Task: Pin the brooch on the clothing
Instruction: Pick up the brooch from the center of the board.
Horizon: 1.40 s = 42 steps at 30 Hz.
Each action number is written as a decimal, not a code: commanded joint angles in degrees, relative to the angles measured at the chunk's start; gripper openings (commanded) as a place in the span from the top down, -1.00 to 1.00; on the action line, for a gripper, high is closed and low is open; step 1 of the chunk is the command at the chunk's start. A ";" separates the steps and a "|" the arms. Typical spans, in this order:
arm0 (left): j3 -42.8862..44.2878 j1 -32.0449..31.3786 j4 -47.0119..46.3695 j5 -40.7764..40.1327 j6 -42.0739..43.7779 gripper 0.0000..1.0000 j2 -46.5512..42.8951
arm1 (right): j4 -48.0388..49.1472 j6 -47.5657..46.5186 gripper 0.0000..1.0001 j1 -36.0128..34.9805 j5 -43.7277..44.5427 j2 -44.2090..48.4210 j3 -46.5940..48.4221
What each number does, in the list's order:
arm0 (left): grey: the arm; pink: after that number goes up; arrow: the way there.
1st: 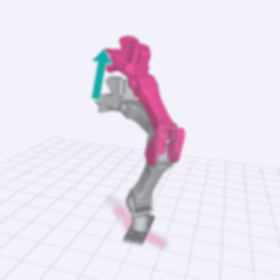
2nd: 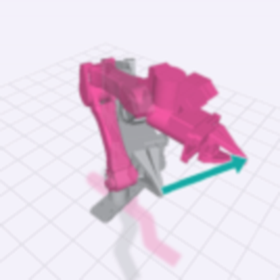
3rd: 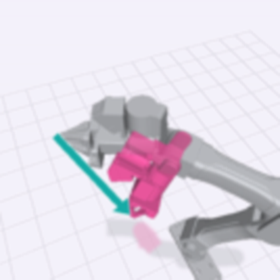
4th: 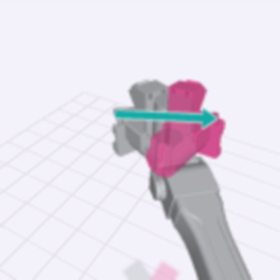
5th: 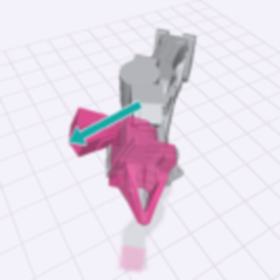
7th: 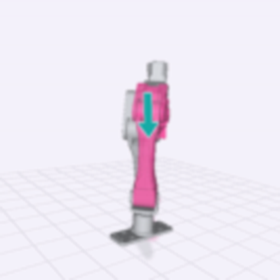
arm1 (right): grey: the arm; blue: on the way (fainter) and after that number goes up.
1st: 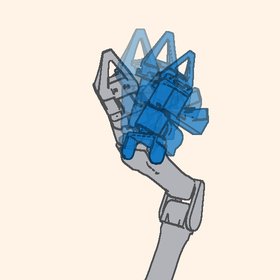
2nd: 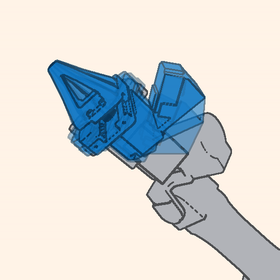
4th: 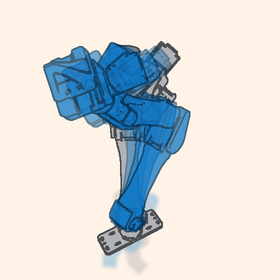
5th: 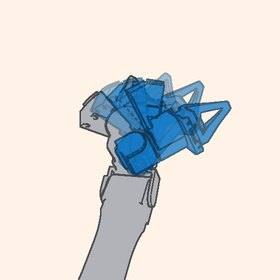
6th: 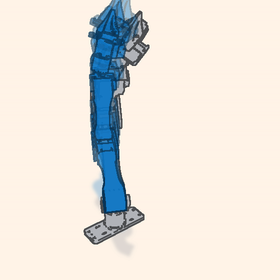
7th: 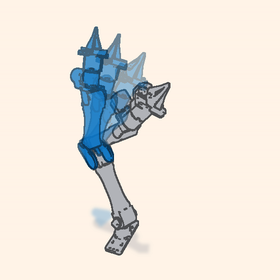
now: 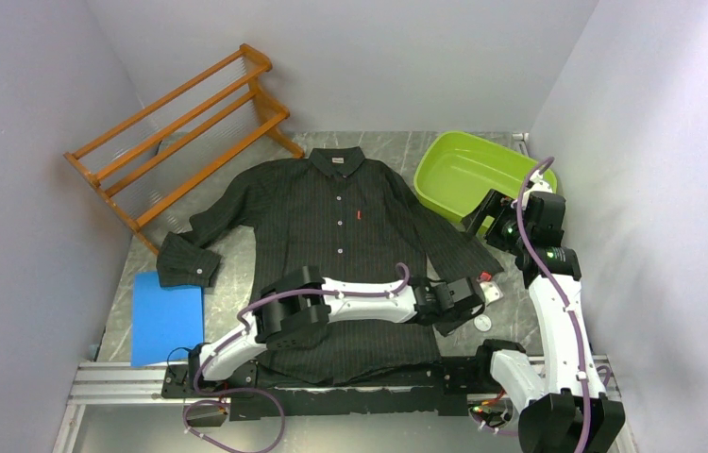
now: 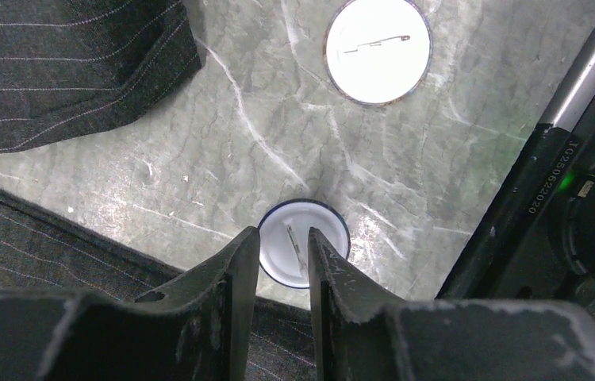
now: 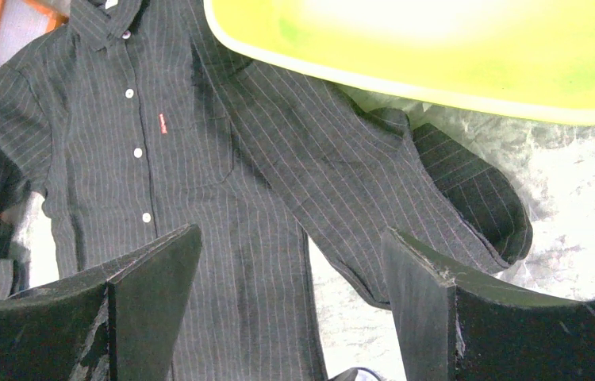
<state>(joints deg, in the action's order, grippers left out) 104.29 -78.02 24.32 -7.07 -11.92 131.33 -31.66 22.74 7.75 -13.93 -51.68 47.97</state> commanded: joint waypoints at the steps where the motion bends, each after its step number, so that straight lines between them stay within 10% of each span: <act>1: 2.76 -0.97 0.48 -1.64 -0.18 0.29 0.16 | 0.72 0.23 -0.75 0.16 0.66 0.97 1.97; 25: 4.30 -1.92 0.39 -3.22 0.82 0.36 3.30 | 0.87 -0.13 -0.74 0.16 0.31 1.01 1.70; 34: 3.24 -1.43 -0.12 0.23 1.32 0.94 3.26 | 1.05 -0.11 -0.74 0.16 0.05 0.92 1.59; 42: -0.31 -1.08 -5.03 0.14 2.54 0.95 -1.22 | 0.25 -0.07 -0.75 0.16 -0.80 0.68 3.33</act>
<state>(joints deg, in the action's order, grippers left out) 106.43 -79.24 22.24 -8.19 -10.72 133.64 -31.68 22.72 7.75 -14.02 -51.68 47.99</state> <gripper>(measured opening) 0.032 0.872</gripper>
